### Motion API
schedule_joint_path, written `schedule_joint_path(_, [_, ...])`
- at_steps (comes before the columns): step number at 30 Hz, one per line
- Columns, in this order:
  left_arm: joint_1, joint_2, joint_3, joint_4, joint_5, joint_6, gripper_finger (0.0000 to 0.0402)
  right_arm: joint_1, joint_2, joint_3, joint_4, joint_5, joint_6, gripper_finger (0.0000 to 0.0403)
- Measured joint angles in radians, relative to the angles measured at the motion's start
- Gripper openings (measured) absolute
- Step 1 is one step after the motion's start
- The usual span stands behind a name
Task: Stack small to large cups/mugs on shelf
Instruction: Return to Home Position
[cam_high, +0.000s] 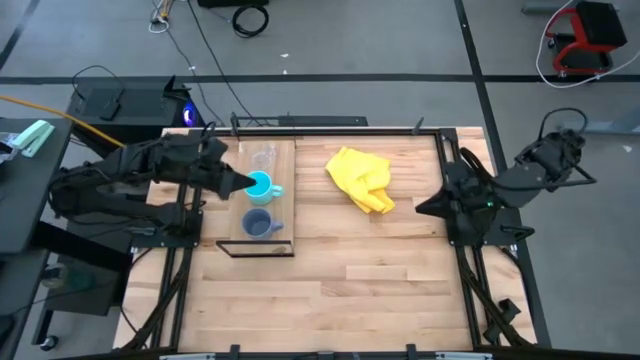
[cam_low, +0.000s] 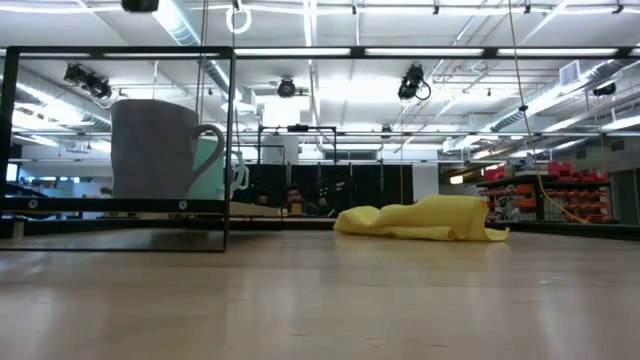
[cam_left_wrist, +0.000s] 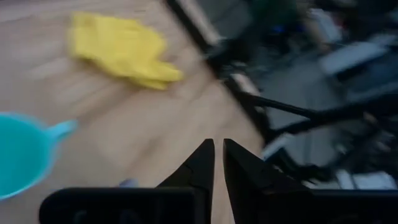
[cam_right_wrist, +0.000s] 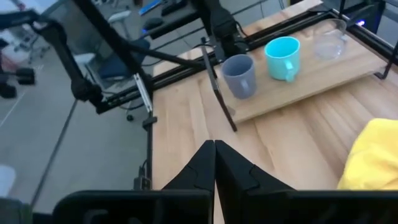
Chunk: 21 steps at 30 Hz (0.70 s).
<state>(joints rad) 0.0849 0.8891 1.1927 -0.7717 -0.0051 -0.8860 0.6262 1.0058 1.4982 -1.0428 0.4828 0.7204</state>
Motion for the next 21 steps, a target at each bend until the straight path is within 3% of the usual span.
schedule_joint_path(4, [-0.091, -0.001, 0.0, 0.187, -0.021, 0.063, 0.0045, 0.001, -0.01, 0.0, -0.031, -0.025, -0.035, 0.0015])
schedule_joint_path(7, [-0.148, -0.008, 0.0, 0.311, -0.025, 0.148, 0.0045, 0.002, -0.021, 0.0, -0.032, -0.063, 0.04, 0.0014])
schedule_joint_path(12, [-0.243, -0.033, 0.0, 0.351, -0.028, 0.275, 0.0039, 0.055, -0.056, 0.0, 0.027, -0.048, 0.01, 0.0014])
schedule_joint_path(21, [-0.43, -0.079, -0.054, 0.319, -0.353, 0.419, 0.0043, 0.17, -0.117, 0.0, 0.219, 0.1, -0.118, 0.0013])
